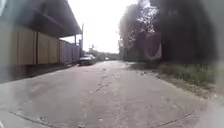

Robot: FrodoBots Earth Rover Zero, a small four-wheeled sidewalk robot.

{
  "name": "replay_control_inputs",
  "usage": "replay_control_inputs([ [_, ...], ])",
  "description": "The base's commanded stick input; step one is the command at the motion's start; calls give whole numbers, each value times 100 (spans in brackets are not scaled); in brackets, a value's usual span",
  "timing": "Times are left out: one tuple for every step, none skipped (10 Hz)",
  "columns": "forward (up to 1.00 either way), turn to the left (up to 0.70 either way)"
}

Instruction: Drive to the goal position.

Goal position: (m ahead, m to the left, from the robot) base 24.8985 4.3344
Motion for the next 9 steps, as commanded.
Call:
replay_control_inputs([
  [54, 0],
  [50, 0],
  [50, 0],
  [50, 0],
  [50, 0],
  [50, 0],
  [50, 0],
  [50, -6],
  [50, -28],
])
